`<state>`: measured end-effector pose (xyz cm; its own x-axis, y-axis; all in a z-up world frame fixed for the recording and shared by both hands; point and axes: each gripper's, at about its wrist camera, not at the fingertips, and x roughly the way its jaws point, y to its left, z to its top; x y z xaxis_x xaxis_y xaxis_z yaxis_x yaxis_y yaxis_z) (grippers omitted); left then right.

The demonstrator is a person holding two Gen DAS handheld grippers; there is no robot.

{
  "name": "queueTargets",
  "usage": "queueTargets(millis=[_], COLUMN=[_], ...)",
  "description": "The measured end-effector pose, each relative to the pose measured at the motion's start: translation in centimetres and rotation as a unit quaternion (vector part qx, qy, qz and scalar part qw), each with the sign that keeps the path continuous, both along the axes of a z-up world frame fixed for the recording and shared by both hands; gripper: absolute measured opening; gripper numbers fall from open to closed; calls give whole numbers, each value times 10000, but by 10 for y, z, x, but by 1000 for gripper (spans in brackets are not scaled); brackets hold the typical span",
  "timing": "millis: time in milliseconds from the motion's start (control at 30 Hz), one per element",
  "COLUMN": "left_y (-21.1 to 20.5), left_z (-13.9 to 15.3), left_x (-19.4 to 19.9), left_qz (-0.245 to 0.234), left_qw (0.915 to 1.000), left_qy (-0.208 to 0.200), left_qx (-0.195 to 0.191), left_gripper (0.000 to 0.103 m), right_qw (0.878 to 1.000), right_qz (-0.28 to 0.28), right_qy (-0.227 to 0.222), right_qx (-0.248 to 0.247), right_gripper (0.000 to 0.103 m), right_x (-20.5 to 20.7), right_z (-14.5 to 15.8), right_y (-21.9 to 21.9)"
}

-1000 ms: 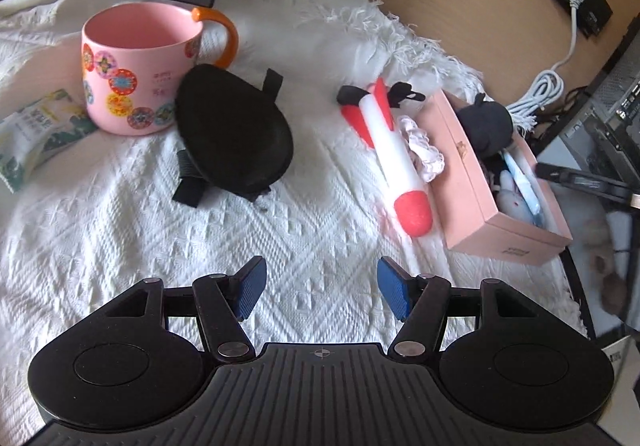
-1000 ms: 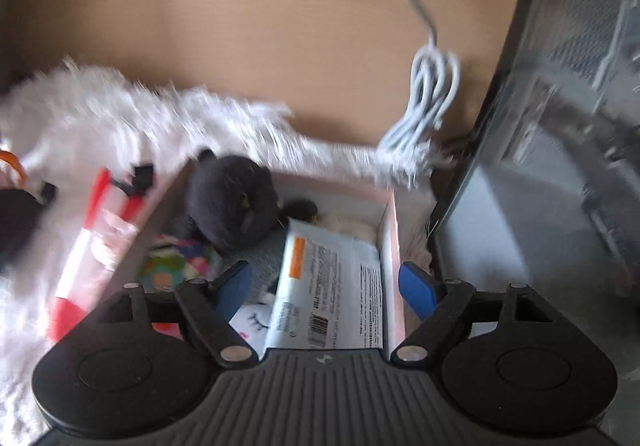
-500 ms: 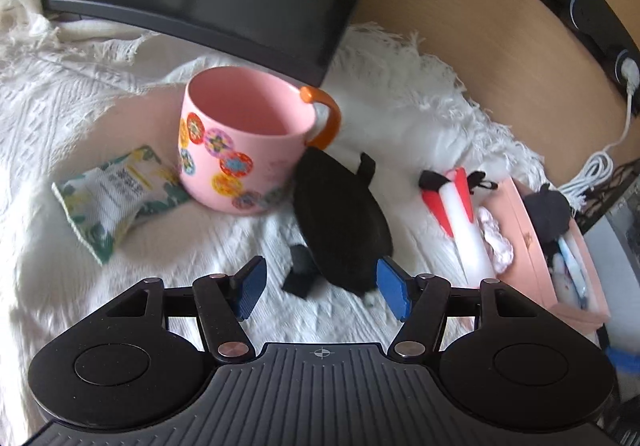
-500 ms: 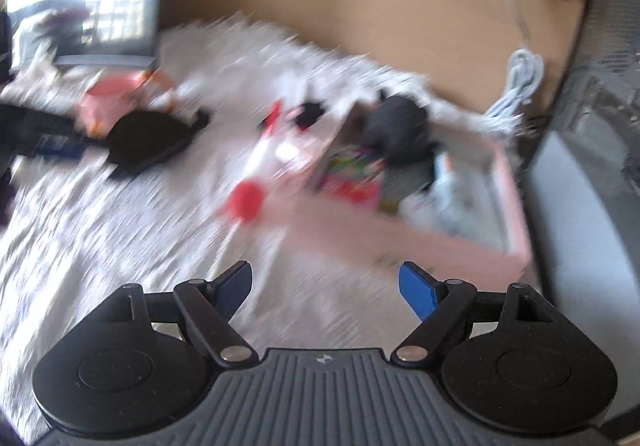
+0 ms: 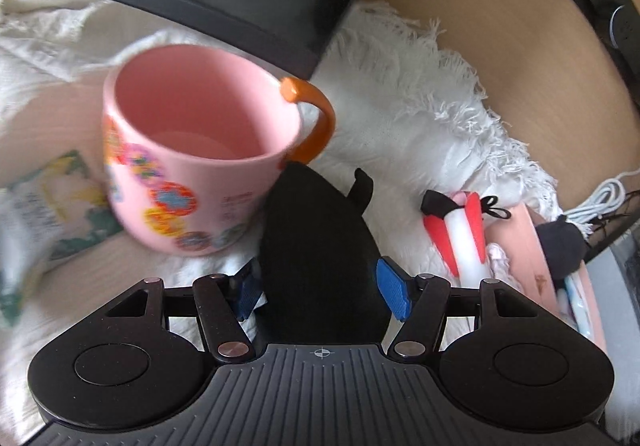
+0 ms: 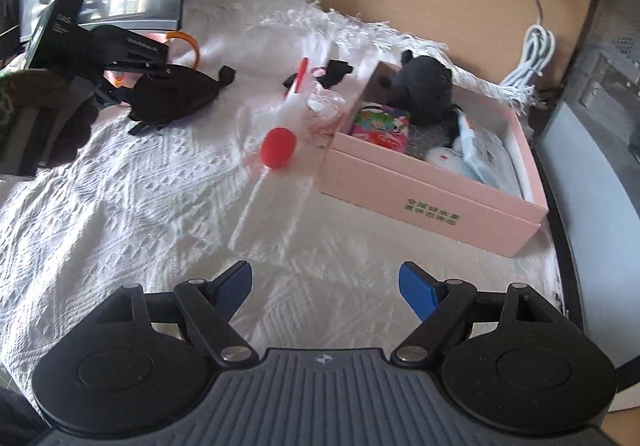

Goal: Organize soft objects
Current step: 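Grasp the black eye mask with the left gripper while the right gripper opens and withdraws, then grasp the white-and-red rocket toy with the right gripper while the left holds the mask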

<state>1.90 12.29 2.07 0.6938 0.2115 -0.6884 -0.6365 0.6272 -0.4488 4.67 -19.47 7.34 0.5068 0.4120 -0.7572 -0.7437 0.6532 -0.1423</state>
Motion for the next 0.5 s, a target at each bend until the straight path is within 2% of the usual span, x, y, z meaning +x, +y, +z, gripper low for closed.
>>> queueTargets(millis=[33,67,133,167,200,233,333,500], left_y=[-1,-2,-3,-3,-3,-5,-17,-47], left_z=[-4,-7,-10,-11,-12,-11,-7,1], left_x=[5,10,14,14,12,10,-1,-37], left_qz=[8,21,53,39,24,8,-127,-336], left_qw=[10000,10000,10000,9999,9996,9995,9996,9992], left_qy=[5,17,-11,-115,-213,-263,-240,-219], left_qx=[13,5,4,-114,-206,-196,39,48], left_gripper=[61,49,33,28,26,24,23,22], right_qw=[10000,10000,9999,9999,9999,9999,9997,9987], right_qz=[-21,-31,19,70,124,156,226,481], right_qy=[-26,-56,-105,-97,-68,-47,-69,-87], right_qx=[-16,-22,15,0,-21,-12,84,114], right_gripper=[81,79,65,54,47,46,45,45], right_x=[1,2,4,6,10,15,34,69], right_z=[1,2,9,12,16,21,35,44], right_y=[0,1,5,8,14,20,44,94])
